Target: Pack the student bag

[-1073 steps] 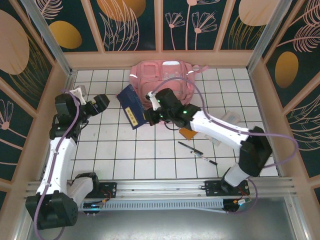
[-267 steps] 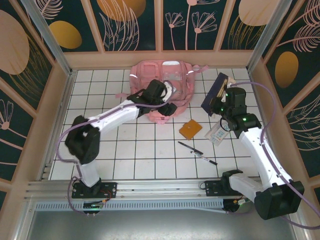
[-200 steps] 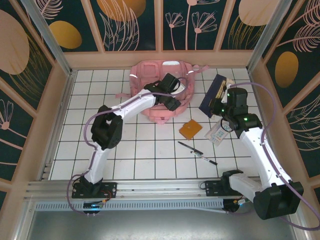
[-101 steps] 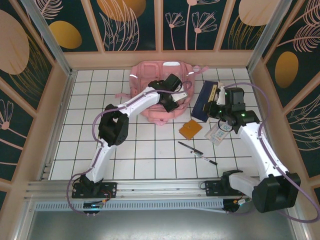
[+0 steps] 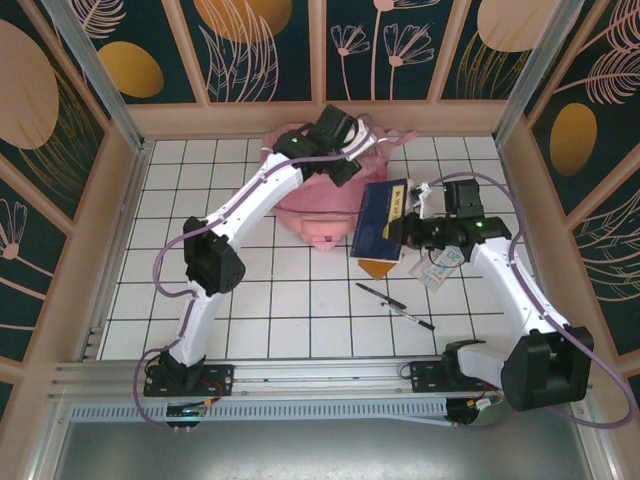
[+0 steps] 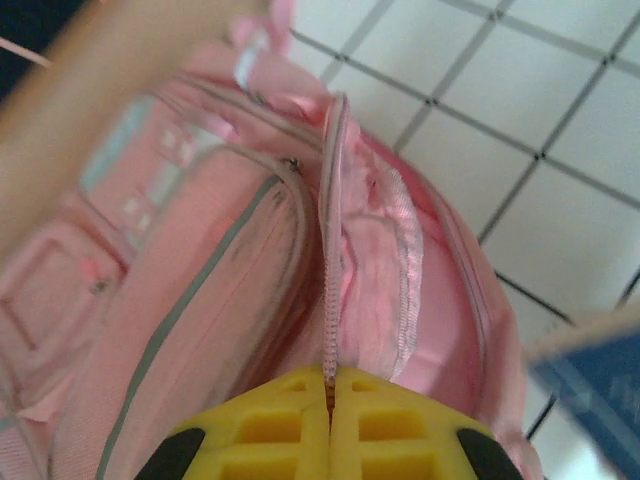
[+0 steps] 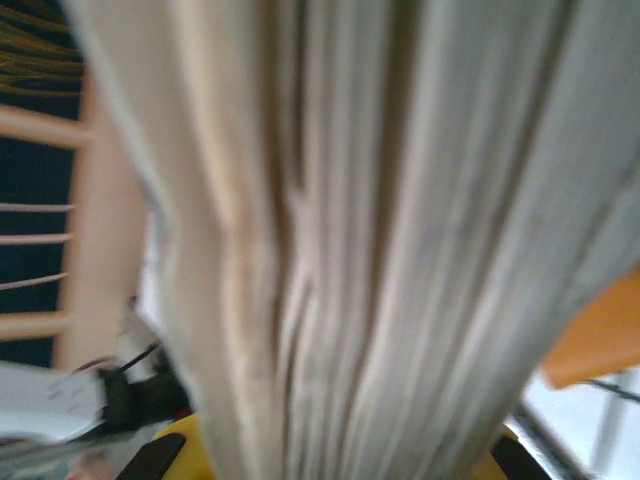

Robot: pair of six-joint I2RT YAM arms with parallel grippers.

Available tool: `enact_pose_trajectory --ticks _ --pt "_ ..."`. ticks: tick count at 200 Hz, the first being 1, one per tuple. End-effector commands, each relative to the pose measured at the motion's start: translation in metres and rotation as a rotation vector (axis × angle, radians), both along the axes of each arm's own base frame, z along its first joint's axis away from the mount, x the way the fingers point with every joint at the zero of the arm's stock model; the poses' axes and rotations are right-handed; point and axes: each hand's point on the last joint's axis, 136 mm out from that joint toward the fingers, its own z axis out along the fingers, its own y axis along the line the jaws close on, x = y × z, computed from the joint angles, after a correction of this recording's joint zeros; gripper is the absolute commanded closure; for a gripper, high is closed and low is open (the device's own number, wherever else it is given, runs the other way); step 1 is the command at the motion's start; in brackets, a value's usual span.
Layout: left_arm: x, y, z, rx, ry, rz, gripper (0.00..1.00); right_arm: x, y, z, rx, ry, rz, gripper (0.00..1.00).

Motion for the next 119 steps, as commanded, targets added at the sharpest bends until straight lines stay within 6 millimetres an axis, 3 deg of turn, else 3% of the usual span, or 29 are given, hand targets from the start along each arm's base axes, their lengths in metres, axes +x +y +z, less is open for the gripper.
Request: enact_pose_trajectory --ticks 1,21,49,81,119 --pt "0.001 0.009 0.108 -0.185 -0.203 0.068 1.0 -0.017 0.024 0.027 0.252 0.016 0.138 1.0" --pt "-0.005 0.011 0.141 -0.253 -0.259 0.062 1.0 -0.018 0.035 0.024 0.326 0.057 0.177 1.0" --pt "-0.021 0.001 0.167 -0.337 -0.277 0.006 1.0 -0.005 0.054 0.015 0.343 0.08 0.207 1.0" --pt "-0.036 -0.011 0.177 -0.379 -0.267 -0.037 1.0 0.042 0.072 -0.006 0.291 0.11 0.108 1.0" --pt "-0.047 -0.021 0.172 -0.416 -0.209 -0.073 1.0 0.095 0.081 -0.038 0.286 0.139 0.0 1.0"
